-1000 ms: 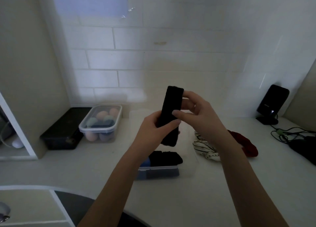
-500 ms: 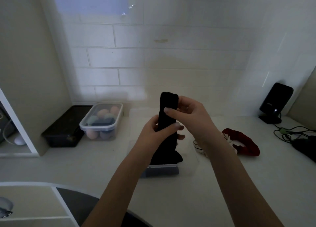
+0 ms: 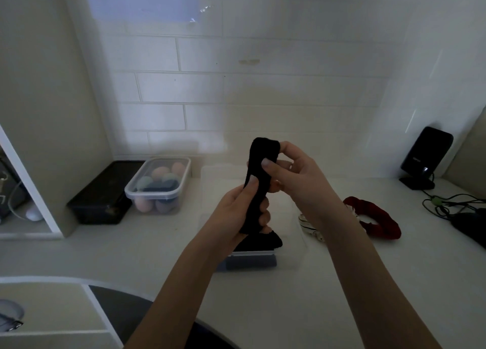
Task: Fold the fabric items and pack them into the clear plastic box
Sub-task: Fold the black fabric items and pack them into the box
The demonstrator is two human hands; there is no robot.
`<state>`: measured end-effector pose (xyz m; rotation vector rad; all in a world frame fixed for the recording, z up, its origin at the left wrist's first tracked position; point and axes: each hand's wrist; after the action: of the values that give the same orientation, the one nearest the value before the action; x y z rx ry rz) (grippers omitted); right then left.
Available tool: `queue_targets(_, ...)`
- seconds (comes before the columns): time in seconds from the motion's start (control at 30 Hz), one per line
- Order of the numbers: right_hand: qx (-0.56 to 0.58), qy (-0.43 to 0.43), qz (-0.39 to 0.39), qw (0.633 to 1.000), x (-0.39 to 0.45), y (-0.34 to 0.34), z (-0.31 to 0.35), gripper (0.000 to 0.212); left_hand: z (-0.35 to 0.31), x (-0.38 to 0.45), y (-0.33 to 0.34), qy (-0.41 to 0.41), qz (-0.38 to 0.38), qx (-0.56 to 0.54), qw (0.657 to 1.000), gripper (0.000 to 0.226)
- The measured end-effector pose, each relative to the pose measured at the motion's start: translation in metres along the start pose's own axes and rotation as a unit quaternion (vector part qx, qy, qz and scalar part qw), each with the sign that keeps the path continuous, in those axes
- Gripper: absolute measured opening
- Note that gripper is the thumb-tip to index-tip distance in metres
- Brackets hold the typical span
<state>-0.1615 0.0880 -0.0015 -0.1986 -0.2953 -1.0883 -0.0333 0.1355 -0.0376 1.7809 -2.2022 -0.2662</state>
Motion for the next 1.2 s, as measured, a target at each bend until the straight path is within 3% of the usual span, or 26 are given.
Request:
queue_targets(0.1, -0.006, -0.002, -0.003, 1.0, 0.0, -0.001, -0.001, 0.016, 0.001, -0.001, 0.0, 0.008, -0.009, 0.016, 1.0, 0.04)
queue_targets(0.3, 0.012, 0.046, -0.002, 0.999, 0.002, -0.002, -0.009, 0.044, 0.003, 0.002, 0.001, 0.09, -0.081, 0.13, 0.984, 0.025)
queue_targets(0.4, 0.003, 0.059, 0.037, 0.998, 0.003, -0.004, -0.012, 0.04, 0.001, 0.001, 0.001, 0.107, -0.085, 0.147, 0.98, 0.023)
queue_targets(0.47, 0.0, 0.035, 0.062, 0.997, 0.002, -0.005, -0.012, 0.027, 0.0, 0.001, 0.0, 0.101, -0.083, 0.128, 0.983, 0.022)
queue_targets(0.7, -0.055, -0.015, 0.035, 0.998, 0.001, -0.004, -0.015, 0.018, -0.001, 0.004, -0.002, 0.036, -0.075, 0.081, 0.993, 0.03)
queue_targets(0.93, -0.131, -0.032, 0.111, 0.985, 0.004, -0.004, -0.019, 0.056, -0.003, 0.008, -0.003, 0.017, -0.102, 0.02, 0.994, 0.033)
queue_targets(1.2, -0.152, -0.021, 0.117, 0.981, 0.006, -0.007, -0.026, 0.06, 0.002, 0.008, -0.011, 0.008, -0.074, -0.088, 0.993, 0.026)
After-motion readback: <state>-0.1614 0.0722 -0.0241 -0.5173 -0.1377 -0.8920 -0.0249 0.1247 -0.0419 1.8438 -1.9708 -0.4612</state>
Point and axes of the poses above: each hand's wrist, its own x-axis towards the middle knuckle, its own y-axis out of the palm, z = x × y, and after that the axes turned 2 degrees about z, right-handed
